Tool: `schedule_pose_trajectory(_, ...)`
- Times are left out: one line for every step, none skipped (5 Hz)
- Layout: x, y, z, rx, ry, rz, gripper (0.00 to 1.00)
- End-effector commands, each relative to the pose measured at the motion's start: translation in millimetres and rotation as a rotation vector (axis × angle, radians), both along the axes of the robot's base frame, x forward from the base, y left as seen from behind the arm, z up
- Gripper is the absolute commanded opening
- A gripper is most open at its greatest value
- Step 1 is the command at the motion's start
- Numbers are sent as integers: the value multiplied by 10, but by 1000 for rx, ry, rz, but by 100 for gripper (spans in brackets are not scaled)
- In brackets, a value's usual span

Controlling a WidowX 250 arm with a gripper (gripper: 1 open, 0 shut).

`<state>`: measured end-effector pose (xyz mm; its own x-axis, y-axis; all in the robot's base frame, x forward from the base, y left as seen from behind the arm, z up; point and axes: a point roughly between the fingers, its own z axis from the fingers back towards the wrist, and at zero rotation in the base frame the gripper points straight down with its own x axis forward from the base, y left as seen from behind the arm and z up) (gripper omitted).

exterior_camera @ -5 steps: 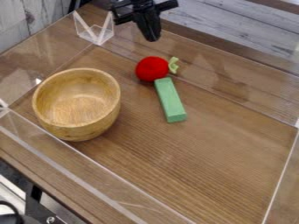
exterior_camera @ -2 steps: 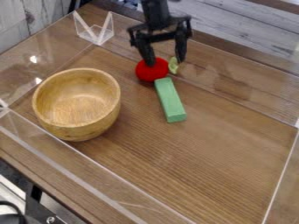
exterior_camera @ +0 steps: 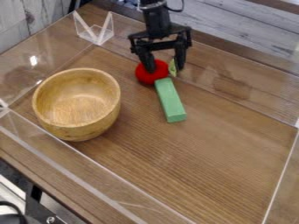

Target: Move the red object to the right side of the table

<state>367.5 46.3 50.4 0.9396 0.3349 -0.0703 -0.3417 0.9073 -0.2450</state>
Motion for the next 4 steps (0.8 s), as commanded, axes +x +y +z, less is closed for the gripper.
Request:
schedule_pose_trajectory(-44, -5, 69, 23, -27, 46, 0)
schedule_pose_trajectory(-120, -17, 179, 16, -38, 69, 0)
schedule_pose_trajectory(-177, -83, 415, -15, -78, 10, 0)
schedule_pose_trajectory(-220, -188, 650, -50, -112, -72, 0)
